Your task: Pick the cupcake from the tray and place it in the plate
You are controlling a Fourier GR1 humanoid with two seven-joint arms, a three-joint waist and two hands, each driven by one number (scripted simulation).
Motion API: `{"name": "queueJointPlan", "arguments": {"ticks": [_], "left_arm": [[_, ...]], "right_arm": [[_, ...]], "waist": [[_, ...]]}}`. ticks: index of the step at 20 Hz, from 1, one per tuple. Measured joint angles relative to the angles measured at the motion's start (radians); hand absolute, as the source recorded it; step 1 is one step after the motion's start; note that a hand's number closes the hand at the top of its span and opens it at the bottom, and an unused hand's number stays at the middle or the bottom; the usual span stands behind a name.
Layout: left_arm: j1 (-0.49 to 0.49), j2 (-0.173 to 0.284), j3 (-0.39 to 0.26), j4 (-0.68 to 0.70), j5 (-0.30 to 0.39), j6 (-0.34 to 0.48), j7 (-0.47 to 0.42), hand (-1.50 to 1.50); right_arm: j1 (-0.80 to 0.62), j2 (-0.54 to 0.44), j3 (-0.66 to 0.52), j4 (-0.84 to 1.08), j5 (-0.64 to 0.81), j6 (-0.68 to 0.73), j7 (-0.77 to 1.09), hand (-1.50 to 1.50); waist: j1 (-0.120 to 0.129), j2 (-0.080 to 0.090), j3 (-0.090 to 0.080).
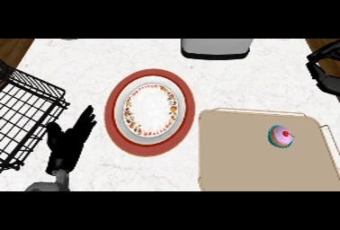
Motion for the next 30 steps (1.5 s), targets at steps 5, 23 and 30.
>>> {"name": "queueJointPlan", "arguments": {"ticks": [5, 23, 30], "left_arm": [[0.011, -0.048, -0.021, -0.013, 0.027, -0.008, 0.017, 0.0], [0.007, -0.098, -0.03, 0.012, 0.005, 0.012, 0.019, 0.0], [0.032, -0.098, -0.023, -0.013, -0.001, 0.004, 0.021, 0.0]], "right_arm": [[0.033, -0.028, -0.11, 0.258, -0.001, 0.111, -0.294, -1.5], [-0.04, -0.262, 0.127, 0.407, 0.44, 0.331, -0.487, -1.5], [0.017, -0.193, 0.172, 0.225, 0.543, 0.296, -0.319, -1.5]], "waist": [[0.007, 0.001, 0.003], [-0.005, -0.011, -0.001], [-0.013, -0.014, -0.001]]}}
